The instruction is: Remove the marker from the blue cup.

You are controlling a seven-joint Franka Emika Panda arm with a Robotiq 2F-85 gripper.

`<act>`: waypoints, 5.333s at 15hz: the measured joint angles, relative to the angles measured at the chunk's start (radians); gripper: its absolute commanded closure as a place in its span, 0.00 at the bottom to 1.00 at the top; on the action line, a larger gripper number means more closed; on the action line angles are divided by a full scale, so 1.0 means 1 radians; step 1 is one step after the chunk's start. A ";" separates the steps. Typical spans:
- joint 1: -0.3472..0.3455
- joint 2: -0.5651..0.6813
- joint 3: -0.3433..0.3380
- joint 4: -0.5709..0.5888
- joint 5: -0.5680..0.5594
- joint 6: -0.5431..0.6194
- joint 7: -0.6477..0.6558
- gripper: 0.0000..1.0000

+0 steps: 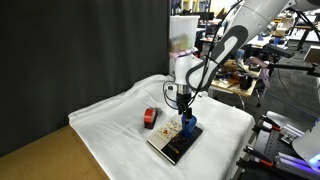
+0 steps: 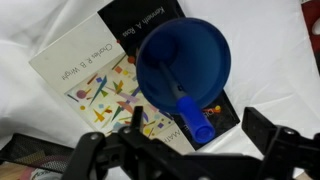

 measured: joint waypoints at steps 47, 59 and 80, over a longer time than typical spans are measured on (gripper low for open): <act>0.000 0.017 -0.038 0.073 -0.085 -0.001 0.024 0.95; -0.004 0.090 -0.082 0.166 -0.131 -0.004 0.024 0.95; -0.008 0.105 -0.077 0.189 -0.131 -0.001 0.073 0.95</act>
